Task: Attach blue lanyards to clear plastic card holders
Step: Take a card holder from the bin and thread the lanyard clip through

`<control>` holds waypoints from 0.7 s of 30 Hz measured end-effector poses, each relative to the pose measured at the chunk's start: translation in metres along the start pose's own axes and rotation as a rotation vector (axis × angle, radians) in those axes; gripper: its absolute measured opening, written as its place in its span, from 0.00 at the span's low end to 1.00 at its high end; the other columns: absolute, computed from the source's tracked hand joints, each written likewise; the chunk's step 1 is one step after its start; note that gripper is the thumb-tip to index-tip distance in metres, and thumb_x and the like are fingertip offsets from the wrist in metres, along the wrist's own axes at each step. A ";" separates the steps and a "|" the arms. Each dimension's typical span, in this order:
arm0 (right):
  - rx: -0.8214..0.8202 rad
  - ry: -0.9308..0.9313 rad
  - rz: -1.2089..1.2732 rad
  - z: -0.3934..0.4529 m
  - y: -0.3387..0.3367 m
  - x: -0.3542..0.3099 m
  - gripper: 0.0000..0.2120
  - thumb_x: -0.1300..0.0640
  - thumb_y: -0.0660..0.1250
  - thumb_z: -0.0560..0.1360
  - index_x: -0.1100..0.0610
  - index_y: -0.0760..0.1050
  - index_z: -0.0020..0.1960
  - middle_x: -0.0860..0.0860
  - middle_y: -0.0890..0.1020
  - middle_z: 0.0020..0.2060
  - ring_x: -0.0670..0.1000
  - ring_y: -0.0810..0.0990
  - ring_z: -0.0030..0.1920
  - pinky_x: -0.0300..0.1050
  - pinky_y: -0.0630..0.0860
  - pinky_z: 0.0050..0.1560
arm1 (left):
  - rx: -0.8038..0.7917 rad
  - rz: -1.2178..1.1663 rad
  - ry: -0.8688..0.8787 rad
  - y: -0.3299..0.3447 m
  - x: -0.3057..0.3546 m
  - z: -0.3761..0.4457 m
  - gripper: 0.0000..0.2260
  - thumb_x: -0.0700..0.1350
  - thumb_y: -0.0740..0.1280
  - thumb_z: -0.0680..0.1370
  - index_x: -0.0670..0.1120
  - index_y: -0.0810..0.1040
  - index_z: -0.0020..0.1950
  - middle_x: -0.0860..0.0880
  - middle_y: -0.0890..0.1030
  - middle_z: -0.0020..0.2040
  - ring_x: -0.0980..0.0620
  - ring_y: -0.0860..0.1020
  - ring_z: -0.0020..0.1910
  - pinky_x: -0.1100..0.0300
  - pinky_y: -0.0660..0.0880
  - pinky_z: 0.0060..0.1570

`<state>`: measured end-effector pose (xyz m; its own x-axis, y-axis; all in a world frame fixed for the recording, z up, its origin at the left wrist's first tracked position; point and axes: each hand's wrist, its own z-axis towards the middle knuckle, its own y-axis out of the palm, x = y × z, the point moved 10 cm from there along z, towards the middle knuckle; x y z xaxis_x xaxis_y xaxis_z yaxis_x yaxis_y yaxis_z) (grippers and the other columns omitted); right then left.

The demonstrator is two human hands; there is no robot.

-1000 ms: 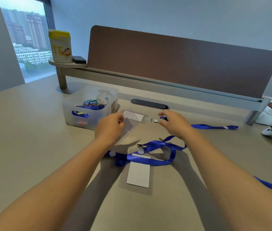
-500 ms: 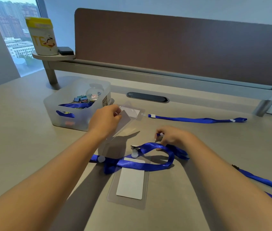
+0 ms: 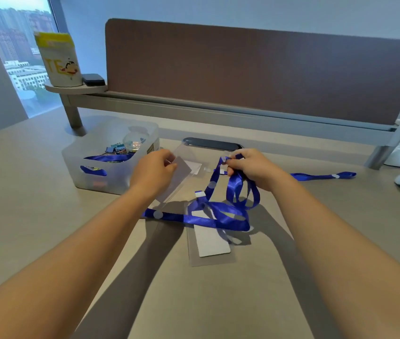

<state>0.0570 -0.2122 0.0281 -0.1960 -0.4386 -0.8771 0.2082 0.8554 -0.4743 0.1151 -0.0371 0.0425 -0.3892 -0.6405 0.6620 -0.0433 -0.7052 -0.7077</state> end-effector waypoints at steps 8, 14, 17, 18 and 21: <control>0.247 -0.104 0.368 -0.012 -0.020 -0.061 0.15 0.58 0.55 0.80 0.53 0.71 0.36 0.48 0.74 0.35 0.46 0.70 0.37 0.39 0.68 0.39 | 0.041 -0.115 -0.026 -0.026 0.004 -0.005 0.11 0.43 0.60 0.79 0.39 0.75 0.57 0.42 0.77 0.52 0.48 0.72 0.47 0.57 0.69 0.44; 0.226 -0.053 0.690 -0.015 -0.003 -0.086 0.15 0.60 0.53 0.80 0.58 0.71 0.36 0.52 0.81 0.30 0.52 0.78 0.39 0.43 0.75 0.44 | 0.098 -0.259 -0.106 -0.063 -0.012 -0.012 0.12 0.42 0.60 0.79 0.39 0.74 0.59 0.44 0.75 0.51 0.49 0.70 0.48 0.56 0.68 0.46; 0.224 -0.008 0.639 -0.010 0.018 -0.092 0.15 0.60 0.52 0.80 0.58 0.70 0.38 0.53 0.78 0.33 0.52 0.79 0.37 0.42 0.73 0.38 | 0.143 -0.305 -0.171 -0.086 -0.039 -0.013 0.11 0.42 0.59 0.79 0.41 0.74 0.59 0.42 0.77 0.56 0.47 0.71 0.49 0.52 0.71 0.49; 0.218 0.004 0.624 -0.006 0.027 -0.094 0.14 0.59 0.52 0.80 0.57 0.70 0.39 0.53 0.79 0.31 0.51 0.78 0.35 0.41 0.73 0.34 | 0.160 -0.319 -0.192 -0.095 -0.049 -0.014 0.11 0.42 0.59 0.79 0.41 0.74 0.59 0.40 0.76 0.58 0.46 0.71 0.50 0.51 0.72 0.50; 0.193 0.012 0.614 0.011 0.055 -0.104 0.11 0.61 0.52 0.80 0.58 0.70 0.42 0.52 0.79 0.29 0.49 0.77 0.33 0.43 0.75 0.42 | 0.227 -0.341 -0.251 -0.123 -0.078 -0.016 0.11 0.42 0.57 0.79 0.41 0.73 0.59 0.40 0.76 0.59 0.47 0.70 0.49 0.52 0.70 0.48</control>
<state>0.0994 -0.1224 0.0918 0.0034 0.1193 -0.9929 0.4547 0.8841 0.1078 0.1366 0.1046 0.0738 -0.1527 -0.3948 0.9060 0.0829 -0.9186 -0.3864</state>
